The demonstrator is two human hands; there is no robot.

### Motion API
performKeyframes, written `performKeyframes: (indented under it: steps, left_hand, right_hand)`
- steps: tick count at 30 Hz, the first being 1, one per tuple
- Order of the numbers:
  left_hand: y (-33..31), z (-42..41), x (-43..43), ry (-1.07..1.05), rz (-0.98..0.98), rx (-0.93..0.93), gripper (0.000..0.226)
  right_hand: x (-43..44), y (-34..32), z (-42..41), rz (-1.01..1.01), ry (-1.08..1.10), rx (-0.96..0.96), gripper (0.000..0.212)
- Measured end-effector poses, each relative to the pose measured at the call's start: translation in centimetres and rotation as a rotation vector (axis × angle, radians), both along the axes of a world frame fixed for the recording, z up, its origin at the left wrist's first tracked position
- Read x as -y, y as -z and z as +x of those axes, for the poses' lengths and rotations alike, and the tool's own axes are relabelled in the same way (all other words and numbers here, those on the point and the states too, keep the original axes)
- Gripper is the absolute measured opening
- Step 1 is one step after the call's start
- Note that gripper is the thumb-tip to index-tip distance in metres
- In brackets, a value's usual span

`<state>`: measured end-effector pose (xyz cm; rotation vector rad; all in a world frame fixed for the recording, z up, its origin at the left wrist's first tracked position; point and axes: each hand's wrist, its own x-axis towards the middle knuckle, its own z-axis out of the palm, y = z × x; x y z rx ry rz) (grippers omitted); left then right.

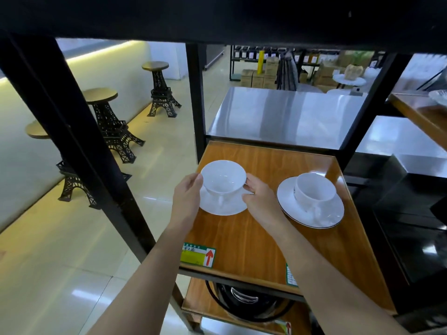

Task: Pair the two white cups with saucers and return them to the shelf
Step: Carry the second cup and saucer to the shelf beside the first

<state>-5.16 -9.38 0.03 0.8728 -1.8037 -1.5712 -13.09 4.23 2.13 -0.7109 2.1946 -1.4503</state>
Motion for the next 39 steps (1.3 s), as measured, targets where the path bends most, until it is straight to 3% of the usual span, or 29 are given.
performKeyframes:
  steps: [9,14,21,25,29,39]
  left_hand:
    - [0.1,-0.1,-0.1,0.024,-0.01,-0.008,0.023]
    - [0.2,0.2,0.0,0.039,-0.027,-0.022,0.032]
    - [1.1,0.4,0.6,-0.093,-0.019,0.028,0.036]
    - [1.9,0.8,0.9,-0.12,-0.001,0.156,0.045]
    - [2.0,1.1,0.9,-0.065,-0.077,0.254,0.04]
    - [1.8,1.8,0.6,-0.005,-0.172,0.282,0.033]
  right_hand:
    - [0.0,0.3,0.3,-0.043,0.052,0.004,0.056]
    - [0.0,0.5,0.1,-0.031,0.063,0.008,0.056]
    - [-0.5,1.4,0.5,0.025,0.33,-0.16,0.04]
    - [-0.8,2.1,0.7,0.113,0.376,-0.054,0.038]
    - [-0.5,2.8,0.8,0.169,0.357,0.049,0.039]
    - [0.7,3.0,0.4,0.231,0.406,0.112,0.022]
